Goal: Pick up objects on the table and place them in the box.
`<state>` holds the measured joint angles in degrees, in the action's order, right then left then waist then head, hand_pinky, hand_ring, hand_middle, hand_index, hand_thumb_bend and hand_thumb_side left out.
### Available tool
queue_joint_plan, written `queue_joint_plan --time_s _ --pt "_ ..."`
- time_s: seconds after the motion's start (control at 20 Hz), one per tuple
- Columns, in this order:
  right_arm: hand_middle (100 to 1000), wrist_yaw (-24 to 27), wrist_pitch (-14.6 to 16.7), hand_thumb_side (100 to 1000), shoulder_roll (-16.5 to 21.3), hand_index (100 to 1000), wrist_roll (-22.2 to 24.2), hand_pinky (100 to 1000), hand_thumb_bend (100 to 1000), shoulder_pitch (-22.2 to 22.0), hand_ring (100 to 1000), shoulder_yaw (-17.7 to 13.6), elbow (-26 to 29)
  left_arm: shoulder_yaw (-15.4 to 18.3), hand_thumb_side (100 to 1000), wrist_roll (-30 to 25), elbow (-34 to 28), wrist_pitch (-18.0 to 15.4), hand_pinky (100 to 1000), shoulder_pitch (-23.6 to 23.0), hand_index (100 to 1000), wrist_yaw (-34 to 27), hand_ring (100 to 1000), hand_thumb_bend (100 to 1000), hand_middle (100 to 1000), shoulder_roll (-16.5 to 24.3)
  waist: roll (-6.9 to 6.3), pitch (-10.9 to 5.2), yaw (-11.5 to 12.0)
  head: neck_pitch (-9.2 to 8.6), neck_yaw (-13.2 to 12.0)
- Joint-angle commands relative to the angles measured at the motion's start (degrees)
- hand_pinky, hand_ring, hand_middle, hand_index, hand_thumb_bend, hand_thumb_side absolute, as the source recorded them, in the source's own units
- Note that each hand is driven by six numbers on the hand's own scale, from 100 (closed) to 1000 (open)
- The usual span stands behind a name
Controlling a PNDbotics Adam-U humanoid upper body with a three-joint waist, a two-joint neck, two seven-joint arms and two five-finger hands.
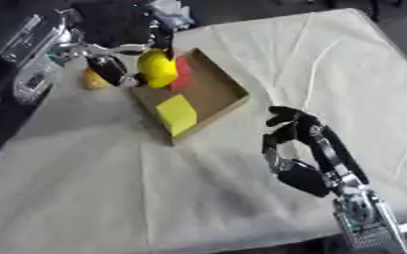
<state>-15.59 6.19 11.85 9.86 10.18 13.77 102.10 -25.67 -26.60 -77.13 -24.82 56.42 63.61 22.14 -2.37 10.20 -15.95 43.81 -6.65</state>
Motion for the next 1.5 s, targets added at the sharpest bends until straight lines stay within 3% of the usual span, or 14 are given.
queue_joint_plan --time_s 0.05,0.35,0.95,1.2,1.5 --pt "674 0.62 0.29 342 0.08 858 1.00 622 100 1.05 613 0.71 0.63 1.29 149 1.24 3.62 -0.27 808 1.72 780 3.11 731 372 713 -3.00 0.12 -1.61 -0.60 -0.23 -0.85" --pt "674 1.05 0.43 347 -0.43 858 1.82 622 100 1.75 613 1.28 0.75 2.16 185 3.65 8.28 0.09 809 1.38 812 7.01 739 379 741 -6.00 0.21 -1.42 -2.34 -0.72 -1.50" --pt "675 1.11 0.39 347 -0.60 858 1.94 622 100 2.01 613 1.20 0.84 3.31 240 2.93 9.70 1.27 822 0.73 896 9.48 765 400 799 -5.45 0.49 -1.23 -3.02 -0.86 -1.57" --pt "675 0.97 0.33 346 -0.53 858 1.73 622 100 1.79 613 0.92 0.74 4.26 199 3.44 7.34 2.15 810 0.89 850 7.38 743 354 758 -3.27 0.57 -1.40 -2.56 -0.86 -1.20" --pt "675 0.59 0.20 345 -0.17 858 1.09 621 100 1.34 613 0.23 0.52 7.01 196 2.49 3.26 5.67 797 0.82 847 0.58 723 356 748 3.68 0.58 -1.65 -0.93 -0.82 0.27"
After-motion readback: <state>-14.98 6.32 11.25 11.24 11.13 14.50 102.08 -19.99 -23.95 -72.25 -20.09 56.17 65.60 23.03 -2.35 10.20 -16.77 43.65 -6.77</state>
